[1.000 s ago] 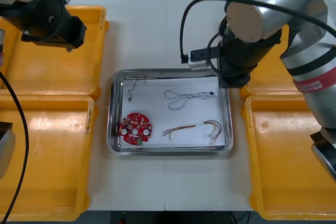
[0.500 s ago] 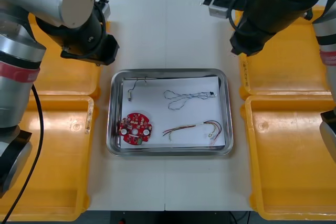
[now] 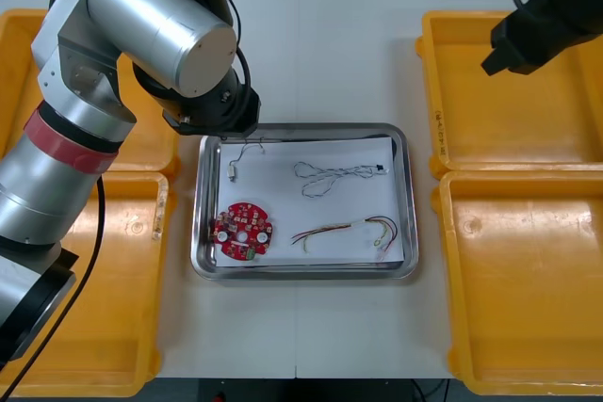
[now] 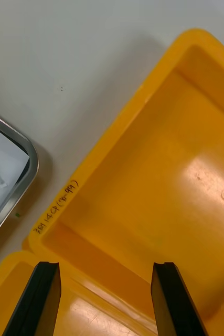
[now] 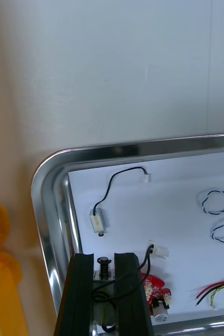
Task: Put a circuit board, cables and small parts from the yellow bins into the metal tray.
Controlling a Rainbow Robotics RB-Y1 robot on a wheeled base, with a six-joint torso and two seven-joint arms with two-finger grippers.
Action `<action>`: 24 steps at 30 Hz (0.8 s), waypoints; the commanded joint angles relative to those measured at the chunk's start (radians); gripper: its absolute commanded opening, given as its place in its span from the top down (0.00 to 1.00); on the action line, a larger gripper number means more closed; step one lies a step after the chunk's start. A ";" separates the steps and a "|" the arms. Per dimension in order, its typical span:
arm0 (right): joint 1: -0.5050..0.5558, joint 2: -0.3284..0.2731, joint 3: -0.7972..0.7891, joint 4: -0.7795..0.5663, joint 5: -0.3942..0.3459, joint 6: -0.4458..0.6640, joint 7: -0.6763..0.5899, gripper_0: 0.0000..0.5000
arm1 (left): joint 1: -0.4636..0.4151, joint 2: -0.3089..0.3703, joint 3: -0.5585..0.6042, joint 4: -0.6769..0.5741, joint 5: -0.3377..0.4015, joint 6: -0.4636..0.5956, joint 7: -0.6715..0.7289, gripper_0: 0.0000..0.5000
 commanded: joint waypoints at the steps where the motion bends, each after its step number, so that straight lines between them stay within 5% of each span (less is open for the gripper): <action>1: 0.065 -0.130 -0.059 -0.047 -0.054 0.004 -0.077 0.00 | 0.001 -0.020 -0.050 -0.009 0.010 -0.041 0.036 1.00; 8: 0.197 -0.223 -0.116 -0.156 -0.069 0.004 -0.091 0.00 | 0.001 -0.018 -0.109 0.074 0.007 -0.124 0.050 1.00; 18: 0.332 -0.228 -0.253 -0.190 -0.047 0.004 -0.132 0.00 | 0.003 -0.018 -0.153 0.138 0.010 -0.176 0.054 1.00; 24: 0.375 -0.228 -0.271 -0.196 -0.063 0.004 -0.266 0.00 | 0.005 -0.012 -0.182 0.186 0.004 -0.235 0.056 1.00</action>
